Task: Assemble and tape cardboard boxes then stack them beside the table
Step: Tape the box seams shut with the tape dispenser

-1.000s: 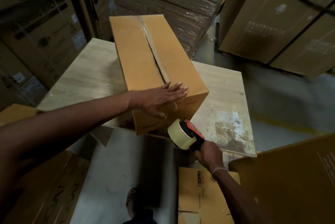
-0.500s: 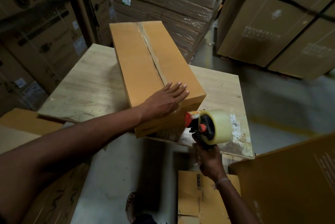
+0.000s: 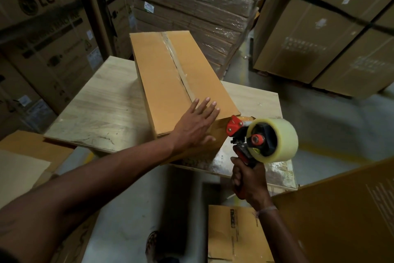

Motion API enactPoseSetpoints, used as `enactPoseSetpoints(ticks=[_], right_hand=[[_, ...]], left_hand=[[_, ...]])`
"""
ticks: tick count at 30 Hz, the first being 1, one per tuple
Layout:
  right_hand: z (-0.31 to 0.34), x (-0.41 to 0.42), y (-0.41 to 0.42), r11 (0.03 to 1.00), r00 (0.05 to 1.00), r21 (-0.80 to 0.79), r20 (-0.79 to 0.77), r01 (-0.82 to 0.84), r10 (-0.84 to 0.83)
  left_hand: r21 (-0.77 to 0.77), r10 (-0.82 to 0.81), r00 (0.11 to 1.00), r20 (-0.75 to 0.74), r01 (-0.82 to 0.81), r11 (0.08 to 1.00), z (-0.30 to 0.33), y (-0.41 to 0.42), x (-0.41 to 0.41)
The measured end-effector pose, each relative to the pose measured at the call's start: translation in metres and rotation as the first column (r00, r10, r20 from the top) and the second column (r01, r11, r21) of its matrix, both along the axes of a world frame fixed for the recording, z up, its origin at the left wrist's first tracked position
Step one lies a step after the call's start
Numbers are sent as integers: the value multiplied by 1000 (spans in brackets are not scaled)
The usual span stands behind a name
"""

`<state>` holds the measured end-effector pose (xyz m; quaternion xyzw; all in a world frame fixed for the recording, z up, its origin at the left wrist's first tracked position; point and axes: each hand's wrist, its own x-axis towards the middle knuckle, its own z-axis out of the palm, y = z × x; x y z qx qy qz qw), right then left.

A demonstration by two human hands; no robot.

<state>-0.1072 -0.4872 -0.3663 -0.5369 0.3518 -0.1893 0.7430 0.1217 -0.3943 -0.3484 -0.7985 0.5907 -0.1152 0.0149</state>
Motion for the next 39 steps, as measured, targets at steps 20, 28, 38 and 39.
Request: enactPoseSetpoints(ticks=[20, 28, 38, 39], right_hand=[[76, 74, -11, 976, 989, -177, 47, -129, 139], [101, 132, -40, 940, 969, -256, 46, -224, 243], [107, 254, -107, 907, 953, -295, -113, -302, 281], [107, 266, -113, 900, 956, -322, -123, -294, 268]], left_hand=[[-37, 5, 999, -46, -7, 999, -12, -3, -2], [4, -147, 962, -231, 152, 988, -8, 2, 28], [28, 442, 781, -441, -480, 877, 27, 27, 154], [11, 528, 712, -464, -591, 807, 25, 31, 166]])
